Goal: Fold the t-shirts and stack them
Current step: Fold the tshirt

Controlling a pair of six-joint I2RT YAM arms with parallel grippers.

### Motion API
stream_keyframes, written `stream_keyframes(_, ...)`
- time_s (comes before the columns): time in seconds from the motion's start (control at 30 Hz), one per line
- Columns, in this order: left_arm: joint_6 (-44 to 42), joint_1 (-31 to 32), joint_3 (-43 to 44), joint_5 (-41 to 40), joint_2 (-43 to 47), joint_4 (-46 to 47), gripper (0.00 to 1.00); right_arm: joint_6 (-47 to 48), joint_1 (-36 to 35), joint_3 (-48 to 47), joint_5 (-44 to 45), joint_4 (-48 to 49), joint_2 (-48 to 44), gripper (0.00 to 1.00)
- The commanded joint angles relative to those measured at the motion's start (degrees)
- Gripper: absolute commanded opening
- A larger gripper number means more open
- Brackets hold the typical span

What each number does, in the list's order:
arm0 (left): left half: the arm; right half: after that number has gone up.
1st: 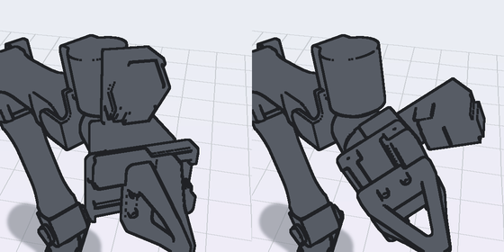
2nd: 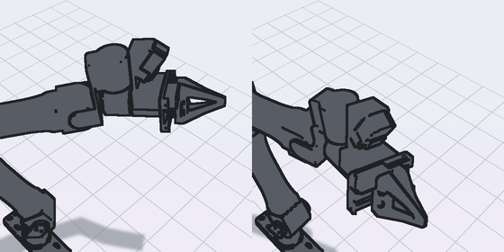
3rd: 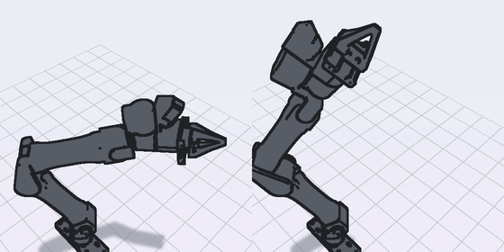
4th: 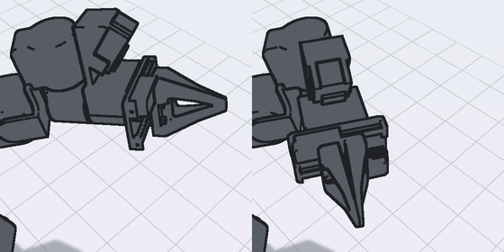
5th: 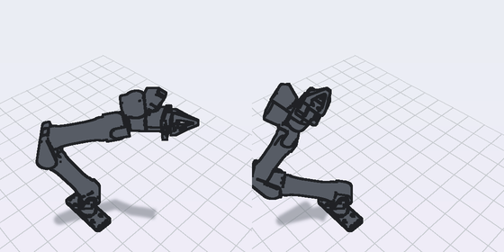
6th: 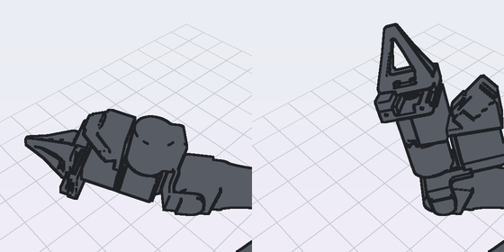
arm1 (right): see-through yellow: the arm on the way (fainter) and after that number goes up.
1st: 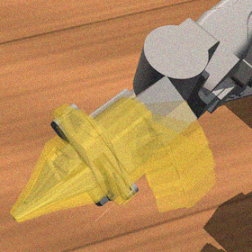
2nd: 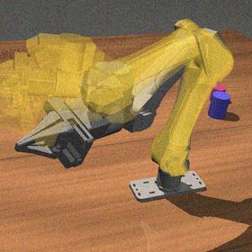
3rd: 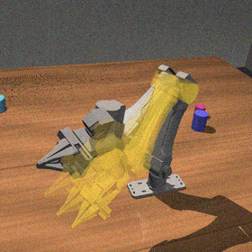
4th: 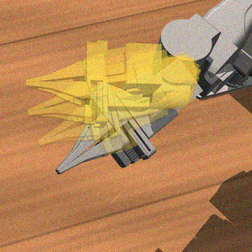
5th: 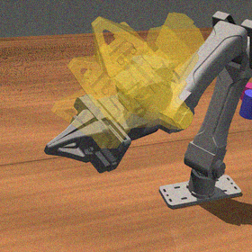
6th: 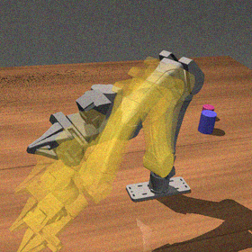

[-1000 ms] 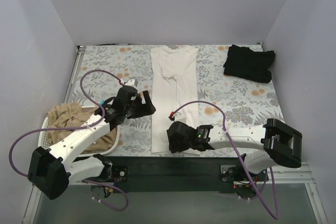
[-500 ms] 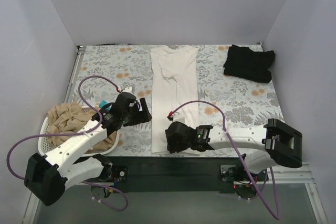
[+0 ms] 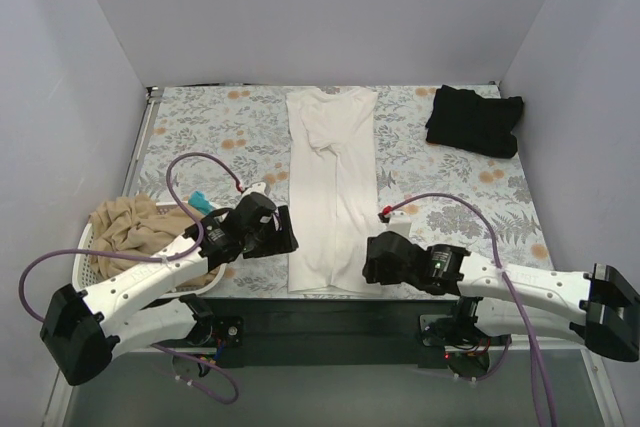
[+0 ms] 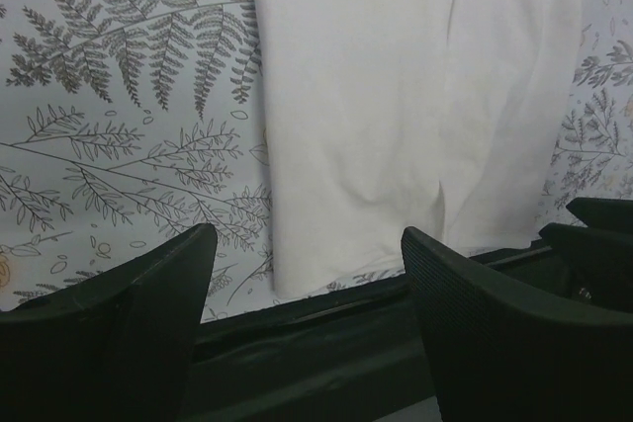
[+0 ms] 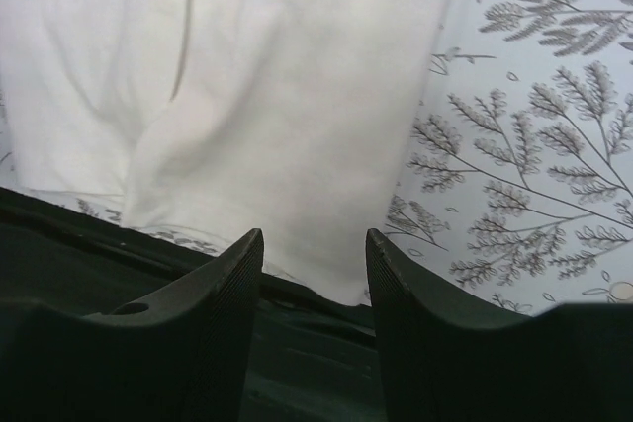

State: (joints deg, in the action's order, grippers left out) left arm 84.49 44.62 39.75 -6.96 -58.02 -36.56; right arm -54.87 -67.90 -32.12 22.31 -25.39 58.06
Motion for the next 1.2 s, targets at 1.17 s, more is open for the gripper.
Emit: stream_keyframes(1.17, 15.2, 14.4, -2.7, -7.9, -3.1, -8.3, 0.71, -6.5, 0.5, 9.7, -9.6, 1.7, 2.5, 0.23)
